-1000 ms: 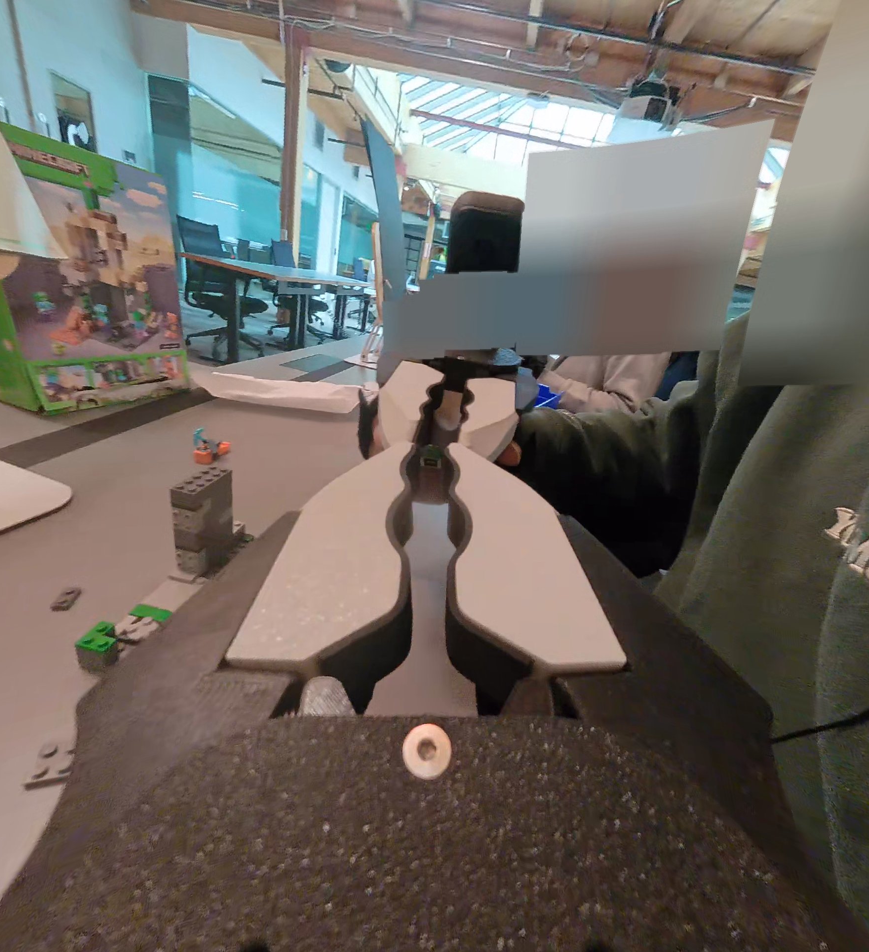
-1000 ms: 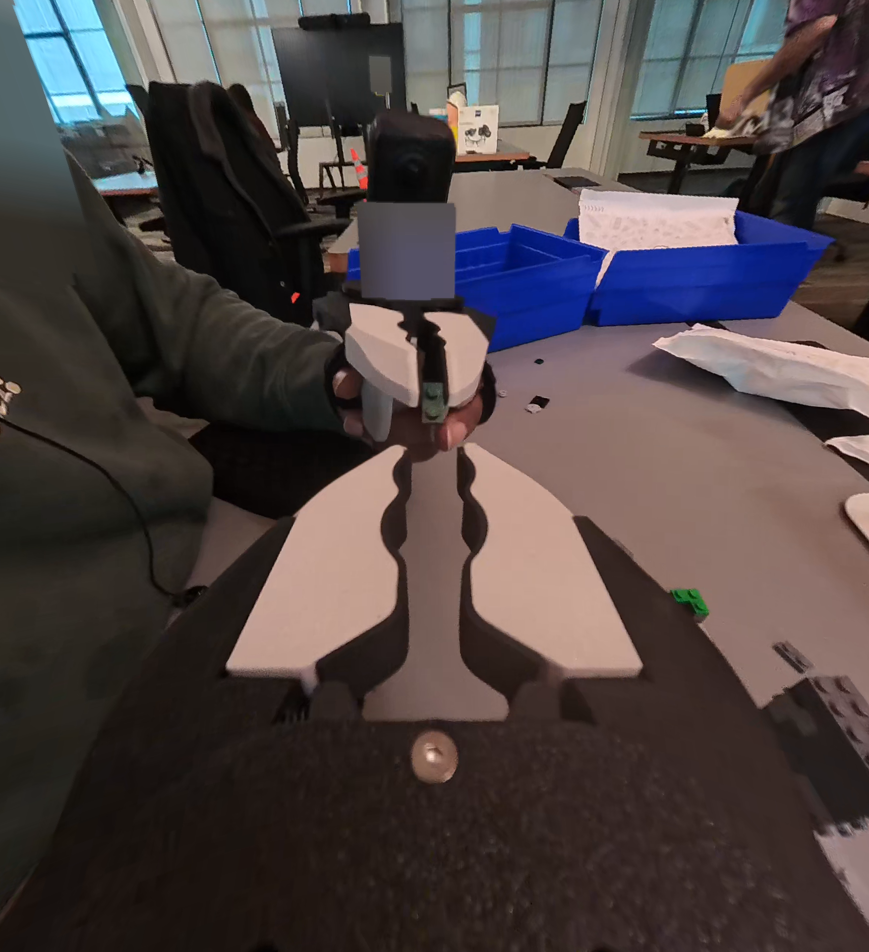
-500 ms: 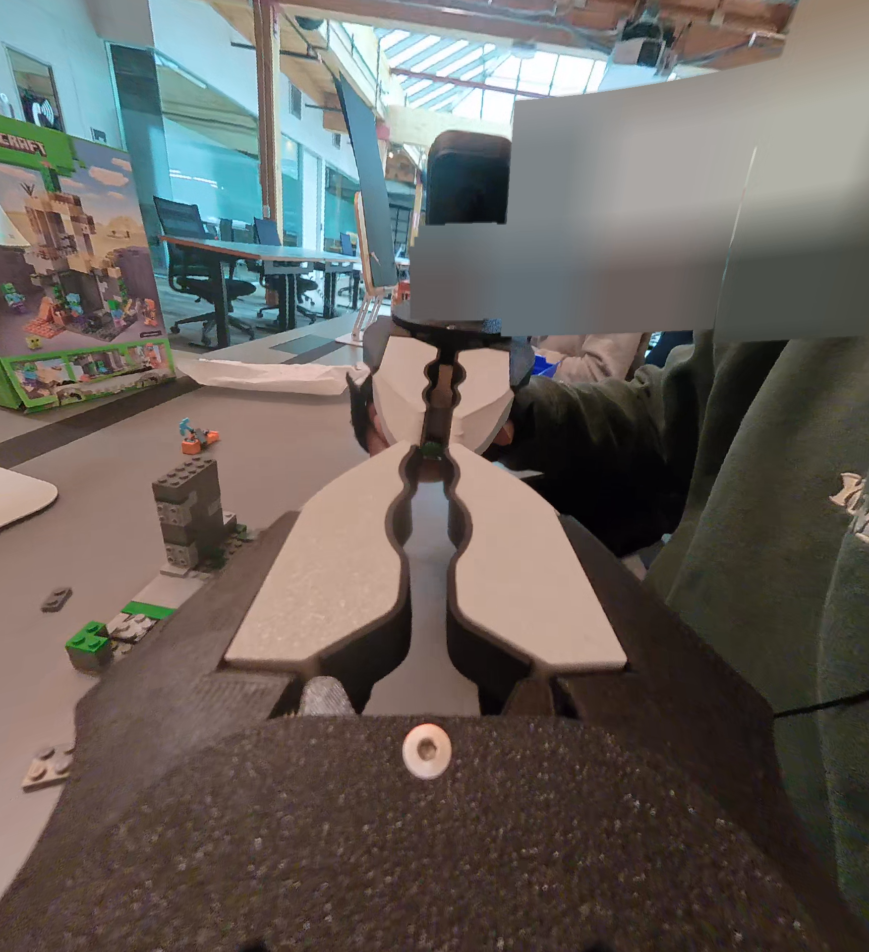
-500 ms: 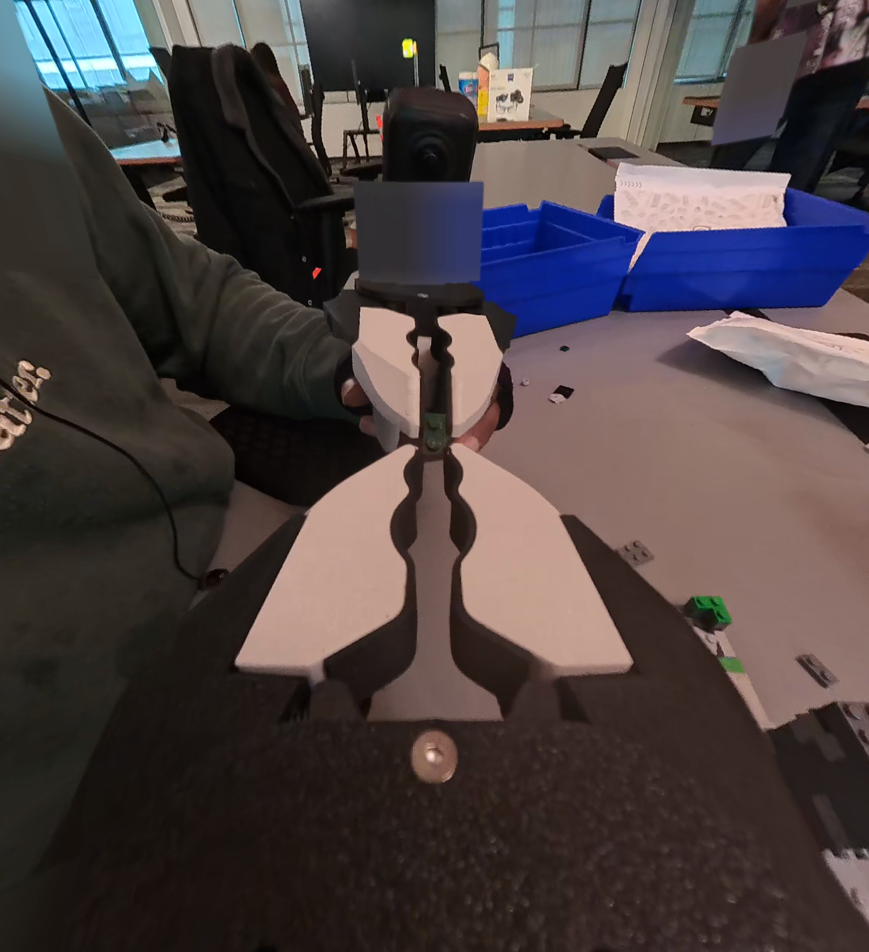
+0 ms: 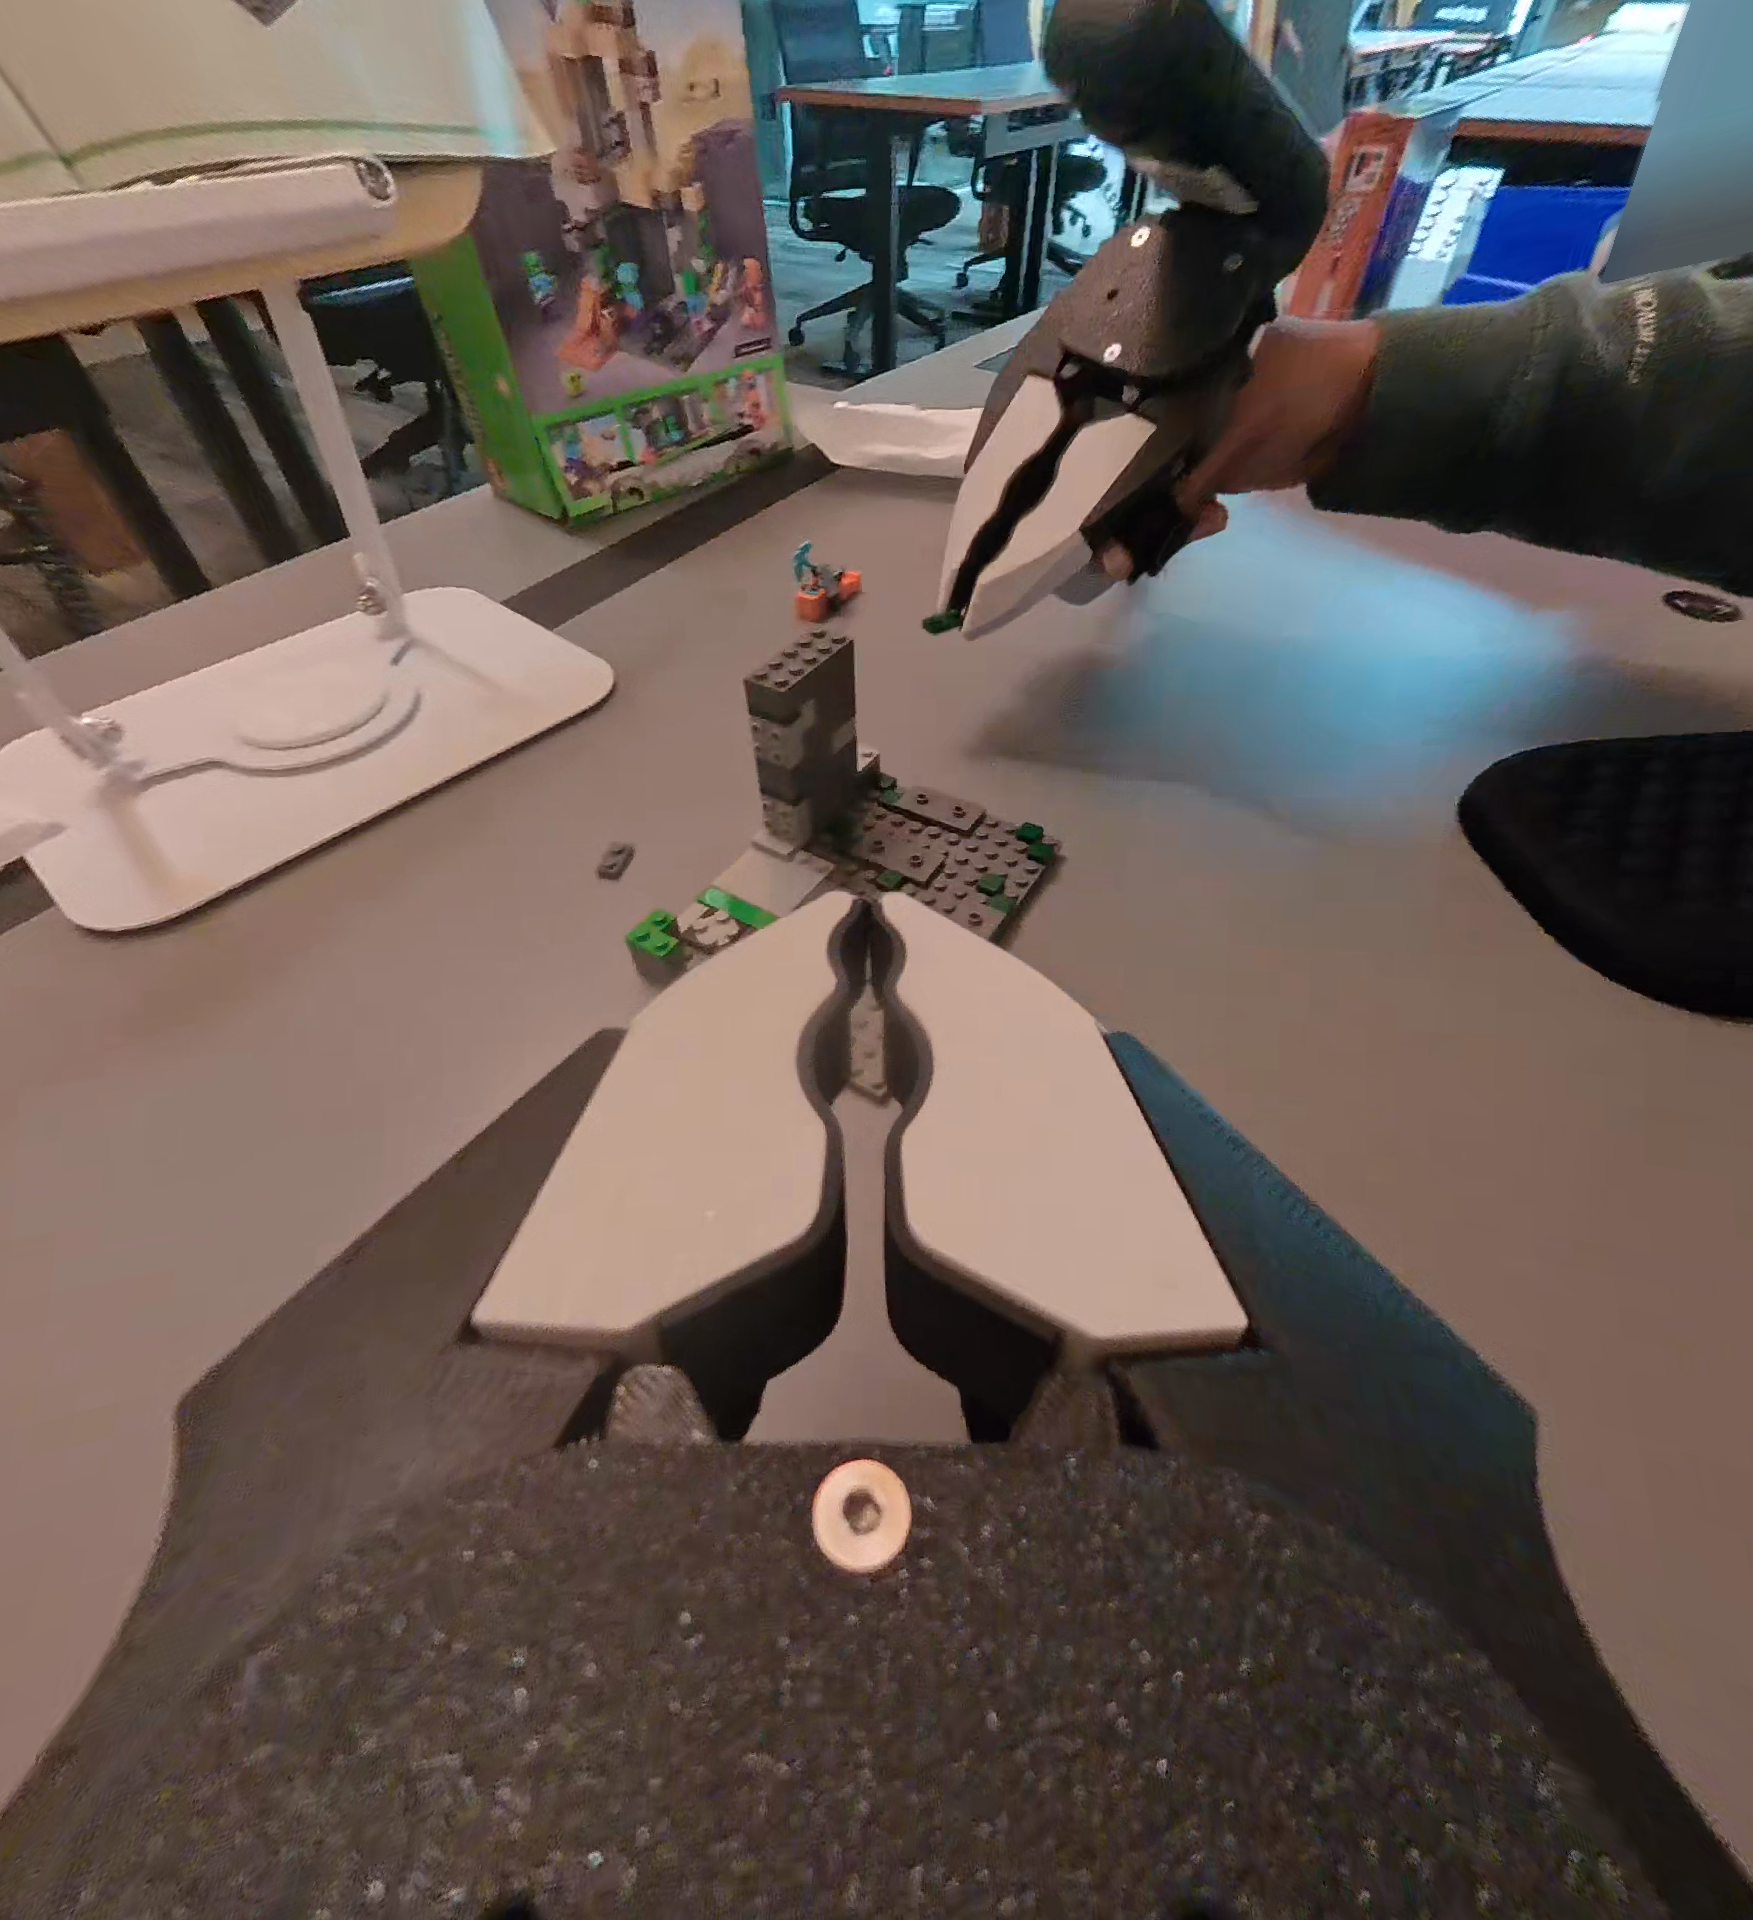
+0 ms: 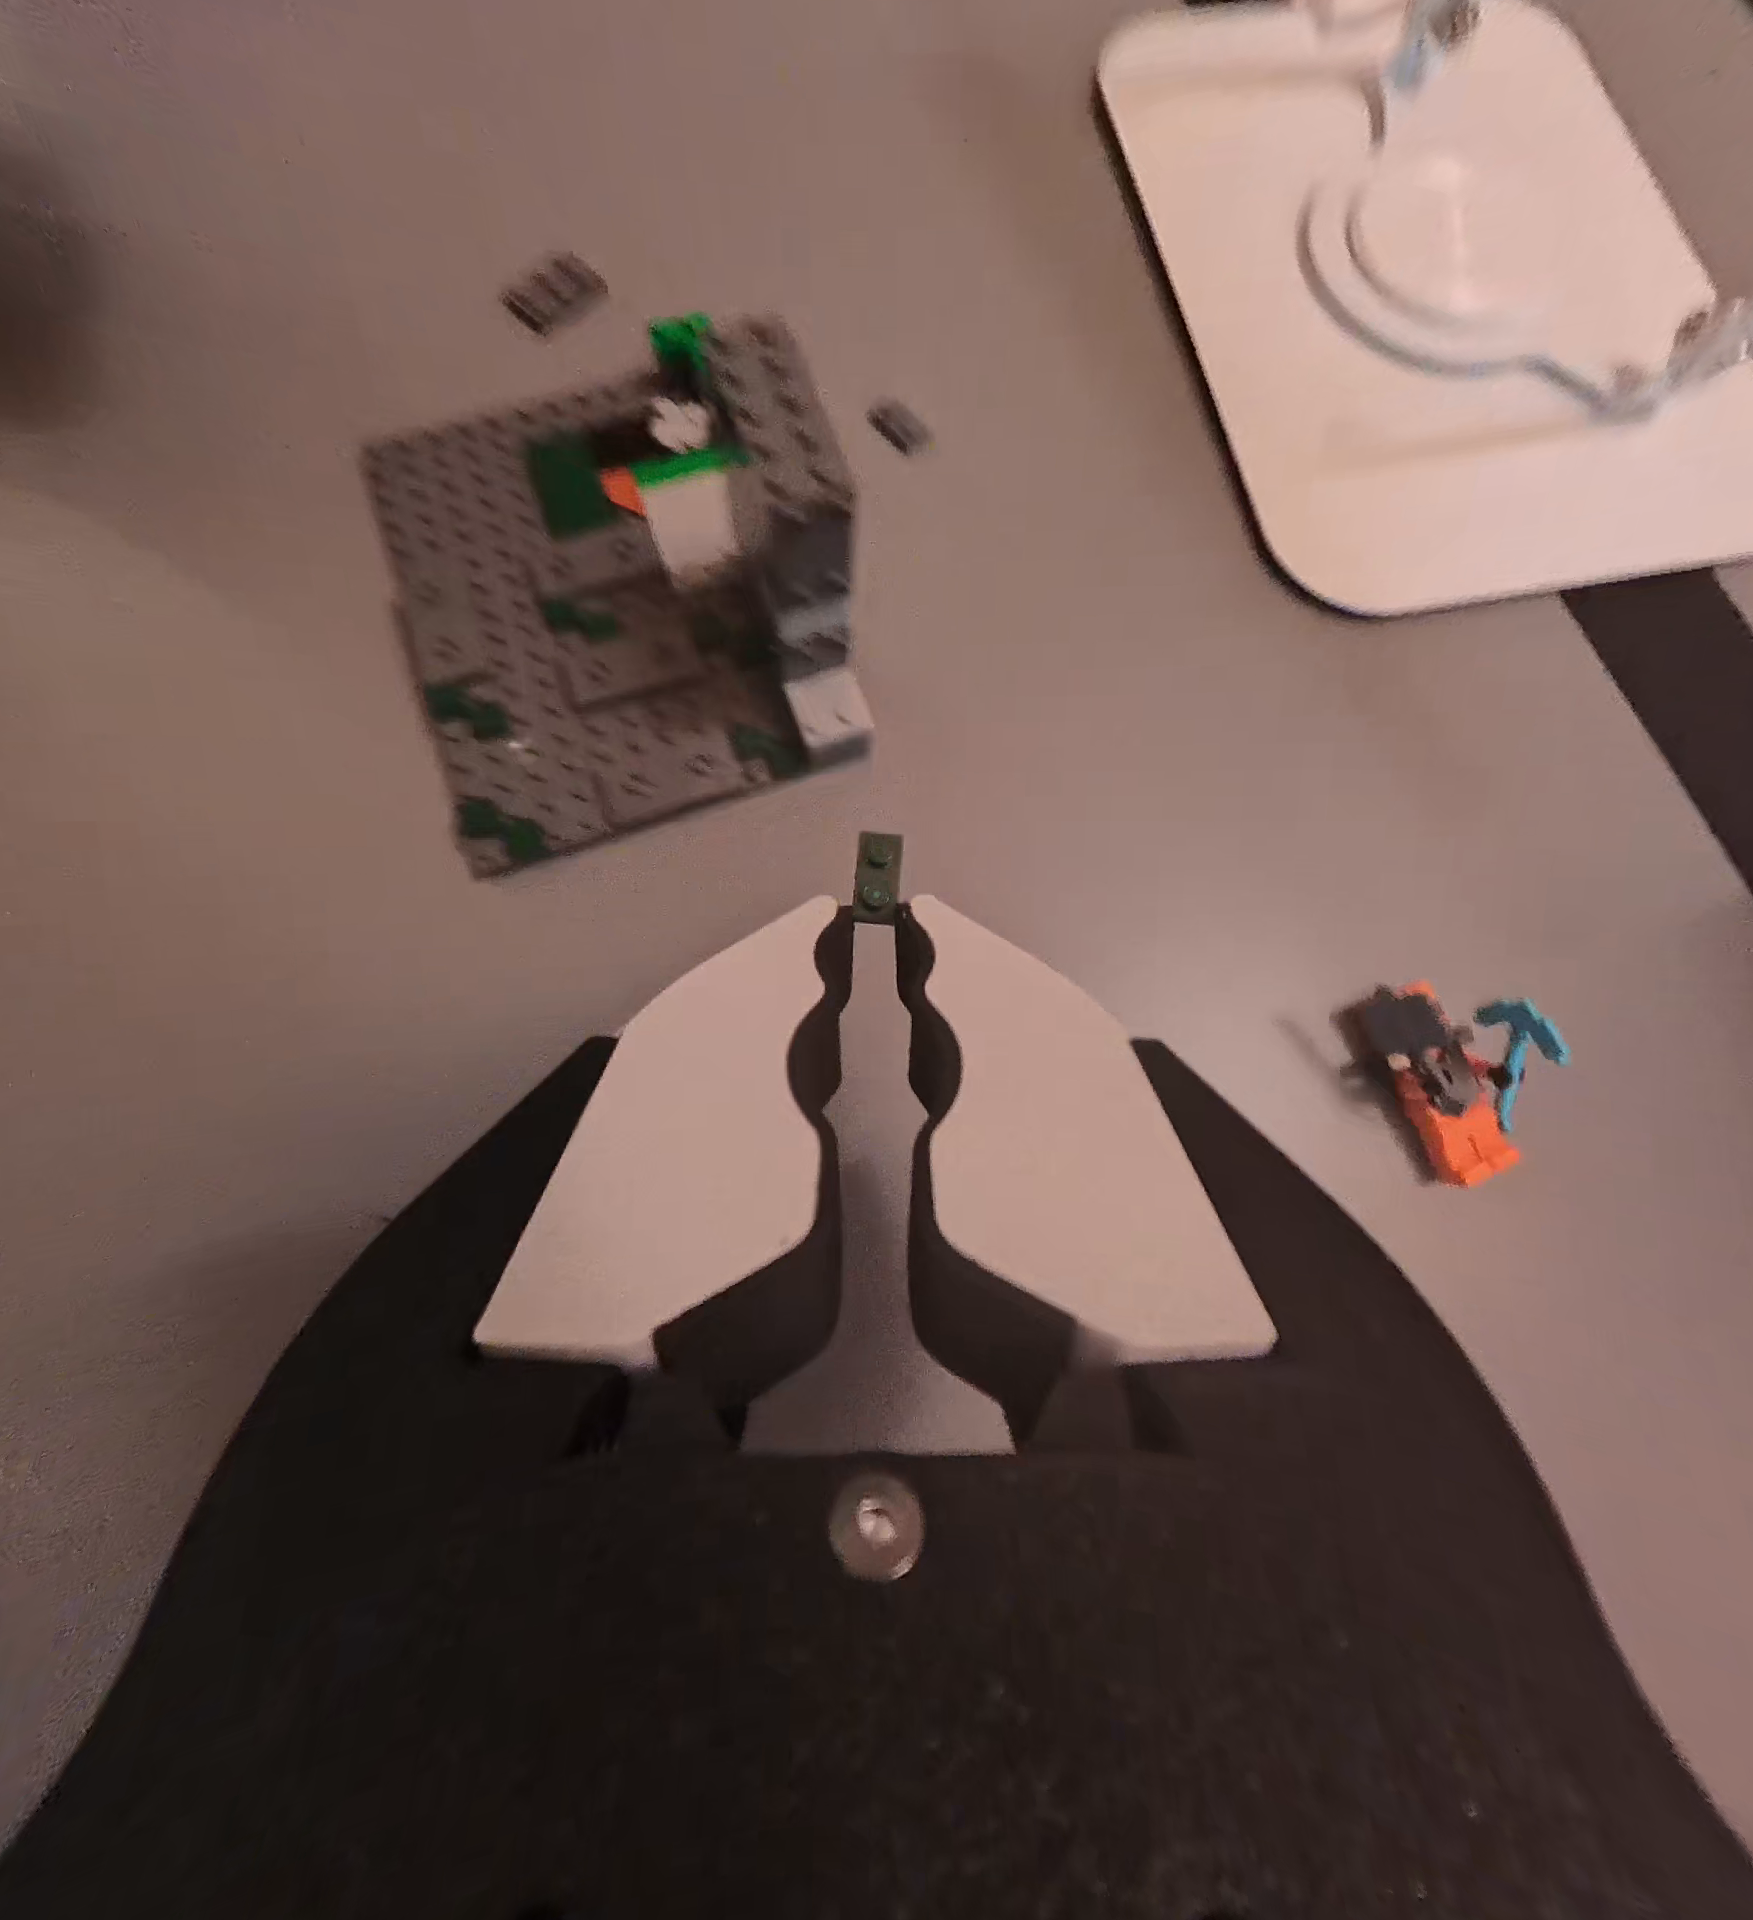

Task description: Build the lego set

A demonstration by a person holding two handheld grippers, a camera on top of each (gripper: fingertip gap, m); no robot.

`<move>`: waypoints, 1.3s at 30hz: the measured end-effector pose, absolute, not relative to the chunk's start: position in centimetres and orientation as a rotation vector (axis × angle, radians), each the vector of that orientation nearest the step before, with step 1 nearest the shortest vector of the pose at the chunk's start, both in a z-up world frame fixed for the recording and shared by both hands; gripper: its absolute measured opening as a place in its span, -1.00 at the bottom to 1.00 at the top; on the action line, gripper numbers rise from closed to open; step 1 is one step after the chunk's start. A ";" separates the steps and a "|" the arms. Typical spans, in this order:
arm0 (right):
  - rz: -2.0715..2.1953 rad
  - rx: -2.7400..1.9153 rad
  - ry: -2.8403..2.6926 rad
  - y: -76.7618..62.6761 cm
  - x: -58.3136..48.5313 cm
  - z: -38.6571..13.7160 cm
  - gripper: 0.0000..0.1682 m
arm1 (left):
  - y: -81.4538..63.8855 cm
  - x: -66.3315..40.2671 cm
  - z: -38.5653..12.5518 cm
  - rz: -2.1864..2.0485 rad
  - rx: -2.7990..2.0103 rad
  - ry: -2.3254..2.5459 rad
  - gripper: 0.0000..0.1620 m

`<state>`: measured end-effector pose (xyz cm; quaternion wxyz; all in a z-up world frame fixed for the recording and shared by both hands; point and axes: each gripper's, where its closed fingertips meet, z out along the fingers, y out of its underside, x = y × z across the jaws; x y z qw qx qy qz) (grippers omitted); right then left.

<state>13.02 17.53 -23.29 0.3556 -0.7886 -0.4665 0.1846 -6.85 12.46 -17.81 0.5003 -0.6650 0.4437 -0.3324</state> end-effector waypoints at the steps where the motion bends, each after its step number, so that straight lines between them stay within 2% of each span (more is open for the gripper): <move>1: 0.462 -2.061 -1.204 18.2 13.5 -24.2 -0.91 | 12.6 -7.0 -17.8 -0.792 -1.611 1.069 -1.00; 7: 0.385 -2.162 -1.265 20.2 14.2 -27.5 -0.91 | 13.4 -7.4 -18.3 -0.751 -1.641 1.050 -1.00; 14: 0.382 -2.186 -1.286 20.7 13.9 -28.1 -0.90 | 13.8 -7.6 -19.1 -0.737 -1.685 1.046 -1.00; 20: 0.368 -2.168 -1.280 21.0 14.0 -28.0 -0.77 | 13.8 -7.5 -19.4 -0.746 -1.699 1.051 -1.00; 27: 0.364 -2.135 -1.268 21.0 14.0 -27.0 -0.66 | 13.6 -7.4 -19.6 -0.751 -1.704 1.067 -1.00; 32: 0.450 -2.016 -1.250 20.4 12.5 -23.7 -0.65 | 13.6 -7.4 -19.8 -0.757 -1.706 1.072 -1.00; 39: 0.463 -1.992 -1.372 20.8 7.9 -23.4 -0.36 | 13.6 -7.2 -20.2 -0.756 -1.716 1.083 -1.00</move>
